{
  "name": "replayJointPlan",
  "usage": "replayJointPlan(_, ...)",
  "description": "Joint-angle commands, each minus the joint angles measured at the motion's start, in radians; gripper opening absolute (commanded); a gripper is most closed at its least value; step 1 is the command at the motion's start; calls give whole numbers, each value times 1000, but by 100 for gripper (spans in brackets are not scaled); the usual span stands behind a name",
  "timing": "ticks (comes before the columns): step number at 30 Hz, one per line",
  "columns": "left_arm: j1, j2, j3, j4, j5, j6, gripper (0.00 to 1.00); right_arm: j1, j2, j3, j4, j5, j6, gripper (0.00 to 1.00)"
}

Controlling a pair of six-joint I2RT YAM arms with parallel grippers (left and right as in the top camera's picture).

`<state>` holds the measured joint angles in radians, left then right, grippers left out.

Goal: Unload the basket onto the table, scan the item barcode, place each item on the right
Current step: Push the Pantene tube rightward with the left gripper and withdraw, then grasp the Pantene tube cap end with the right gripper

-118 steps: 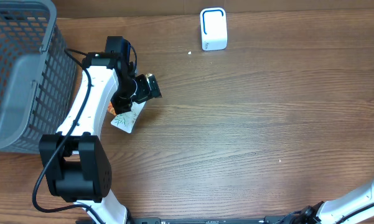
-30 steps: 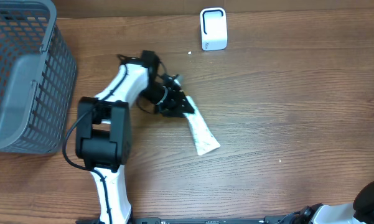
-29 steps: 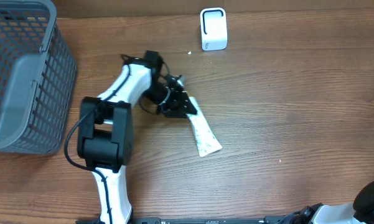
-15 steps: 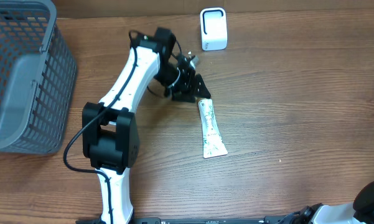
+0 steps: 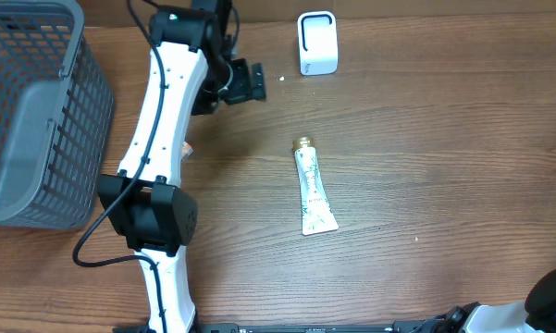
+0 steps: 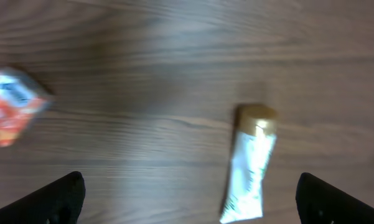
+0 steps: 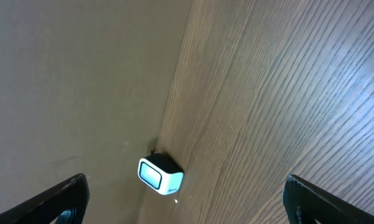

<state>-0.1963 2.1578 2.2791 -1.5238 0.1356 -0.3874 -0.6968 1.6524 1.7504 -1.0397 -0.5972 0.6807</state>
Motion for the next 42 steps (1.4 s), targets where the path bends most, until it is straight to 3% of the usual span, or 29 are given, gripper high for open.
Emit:
replayJointPlan(1, -2, 8, 10, -10, -102, -35, 100, 1, -1, 6, 5, 5, 1, 100)
replayJointPlan(9, -2, 8, 10, -5, -124, -35, 100, 3, -1, 6, 4, -100, 20, 100)
replayJointPlan(13, -2, 8, 10, -5, -124, -36, 100, 82, -1, 3, -43, -108, -208, 100)
replayJointPlan(16, -2, 8, 10, -5, -124, -36, 100, 208, 1, -21, -135, -12, -358, 100)
replayJointPlan(19, -2, 8, 10, -5, -124, -36, 100, 364, 2, -90, -158, 106, -406, 100)
replayJointPlan(23, -2, 8, 10, -5, -124, -36, 100, 607, 14, -224, -79, 255, -406, 100)
replayJointPlan(25, -2, 8, 10, -5, -124, -36, 100, 758, 38, -305, 18, 321, -406, 91)
replayJointPlan(29, -2, 8, 10, -5, -124, -35, 100, 938, 86, -362, 114, 336, -409, 91)
replayJointPlan(38, -2, 8, 10, -5, -124, -36, 100, 1212, 200, -371, 146, 607, -428, 90)
replayJointPlan(42, -2, 8, 10, -5, -124, -36, 100, 1283, 244, -372, 163, 622, -432, 90)
